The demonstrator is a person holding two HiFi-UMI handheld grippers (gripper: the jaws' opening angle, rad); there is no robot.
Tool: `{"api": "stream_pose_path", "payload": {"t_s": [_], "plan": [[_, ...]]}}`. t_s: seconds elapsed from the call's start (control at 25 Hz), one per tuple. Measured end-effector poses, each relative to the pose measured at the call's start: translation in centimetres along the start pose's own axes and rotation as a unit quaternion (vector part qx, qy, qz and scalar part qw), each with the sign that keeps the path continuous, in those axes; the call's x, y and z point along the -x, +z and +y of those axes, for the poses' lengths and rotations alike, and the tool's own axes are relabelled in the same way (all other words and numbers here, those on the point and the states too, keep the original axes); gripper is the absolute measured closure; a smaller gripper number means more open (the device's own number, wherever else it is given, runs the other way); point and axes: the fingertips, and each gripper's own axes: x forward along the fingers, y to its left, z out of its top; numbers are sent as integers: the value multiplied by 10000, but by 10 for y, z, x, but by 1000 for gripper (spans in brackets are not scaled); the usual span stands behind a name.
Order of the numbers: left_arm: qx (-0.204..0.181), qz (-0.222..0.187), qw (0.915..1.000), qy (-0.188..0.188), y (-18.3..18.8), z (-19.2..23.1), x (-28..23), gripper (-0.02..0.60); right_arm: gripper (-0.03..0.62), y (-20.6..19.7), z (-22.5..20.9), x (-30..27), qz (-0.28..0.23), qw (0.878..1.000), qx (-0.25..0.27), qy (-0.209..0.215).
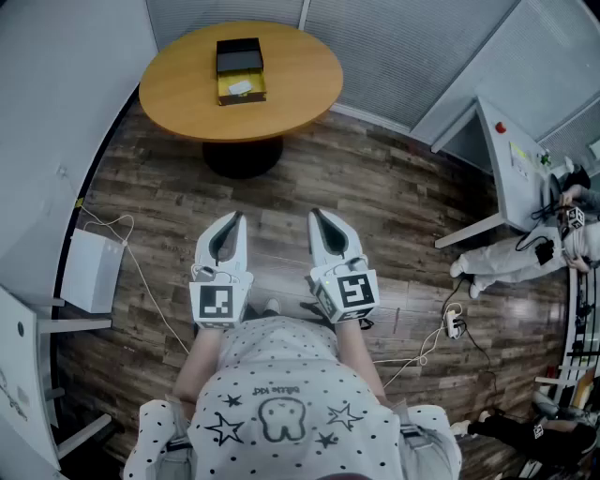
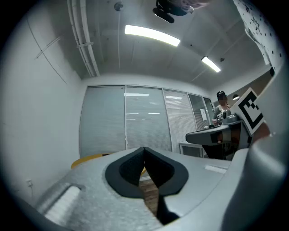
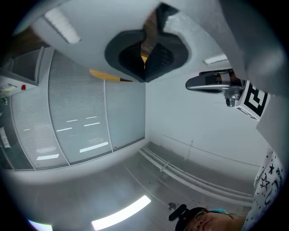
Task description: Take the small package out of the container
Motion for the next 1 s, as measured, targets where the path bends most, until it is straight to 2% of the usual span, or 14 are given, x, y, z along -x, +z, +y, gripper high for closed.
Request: {"api": "stream_pose_path", "payload": {"t_s": [0.76,1.0], "plan": [[48,7,10000,83,-2,4,0,575,589,-4,9,-8,81,9997,47,220],[62,86,9999,103,-5,-2,1,575,591,10,4,0,-346,9989,40,301]]}}
